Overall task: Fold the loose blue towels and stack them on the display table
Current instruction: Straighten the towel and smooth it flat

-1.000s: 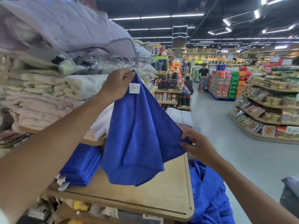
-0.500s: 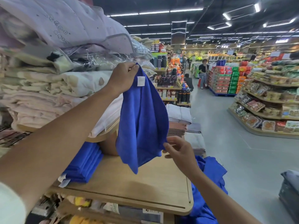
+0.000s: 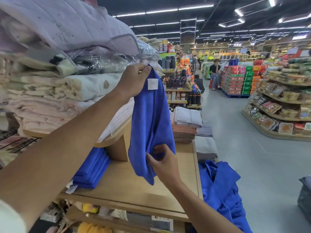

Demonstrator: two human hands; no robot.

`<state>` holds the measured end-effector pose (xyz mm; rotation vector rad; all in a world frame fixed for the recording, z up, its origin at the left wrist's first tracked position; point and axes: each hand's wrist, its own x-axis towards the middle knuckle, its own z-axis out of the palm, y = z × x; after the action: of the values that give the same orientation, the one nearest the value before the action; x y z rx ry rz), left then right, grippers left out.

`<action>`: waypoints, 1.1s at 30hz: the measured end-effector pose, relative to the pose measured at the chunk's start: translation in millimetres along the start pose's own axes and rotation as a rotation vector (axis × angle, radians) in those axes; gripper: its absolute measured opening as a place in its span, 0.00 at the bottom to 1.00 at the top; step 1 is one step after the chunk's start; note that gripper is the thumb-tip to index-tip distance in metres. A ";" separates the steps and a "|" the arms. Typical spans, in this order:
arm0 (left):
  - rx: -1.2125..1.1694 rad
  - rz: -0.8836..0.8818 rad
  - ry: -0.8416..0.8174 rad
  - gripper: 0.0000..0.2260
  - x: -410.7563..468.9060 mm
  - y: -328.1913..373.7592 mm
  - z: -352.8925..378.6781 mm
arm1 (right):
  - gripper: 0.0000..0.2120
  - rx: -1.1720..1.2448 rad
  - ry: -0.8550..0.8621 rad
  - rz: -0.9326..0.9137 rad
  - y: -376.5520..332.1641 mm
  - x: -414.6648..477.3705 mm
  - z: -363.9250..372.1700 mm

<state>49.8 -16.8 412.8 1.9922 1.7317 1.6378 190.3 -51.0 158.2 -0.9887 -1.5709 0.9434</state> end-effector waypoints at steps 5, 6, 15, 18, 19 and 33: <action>-0.009 0.023 -0.008 0.17 -4.5 2.3 -5.9 | 0.12 -0.072 0.047 -0.028 4.8 -0.1 -0.7; -0.015 0.021 -0.009 0.16 -5.2 1.8 -7.0 | 0.09 -0.091 0.056 -0.031 6.1 0.8 -2.2; -0.060 -0.013 -0.014 0.15 -10.4 1.6 -8.6 | 0.16 -0.232 0.039 0.035 6.9 -3.5 1.6; -0.038 -0.006 -0.015 0.15 -13.1 4.0 -8.0 | 0.13 -0.285 0.038 0.013 13.0 -3.1 3.8; -0.032 -0.001 -0.015 0.15 -13.8 4.1 -8.6 | 0.09 -0.295 0.052 -0.005 15.6 -2.4 4.0; 0.098 0.044 0.128 0.18 -56.1 -22.0 -60.9 | 0.16 -0.002 0.026 -0.080 10.2 30.1 -103.7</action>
<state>2.0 -84.1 389.6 2.0219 1.8587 1.7637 288.6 -9.6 177.9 -0.9297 -1.5781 0.8705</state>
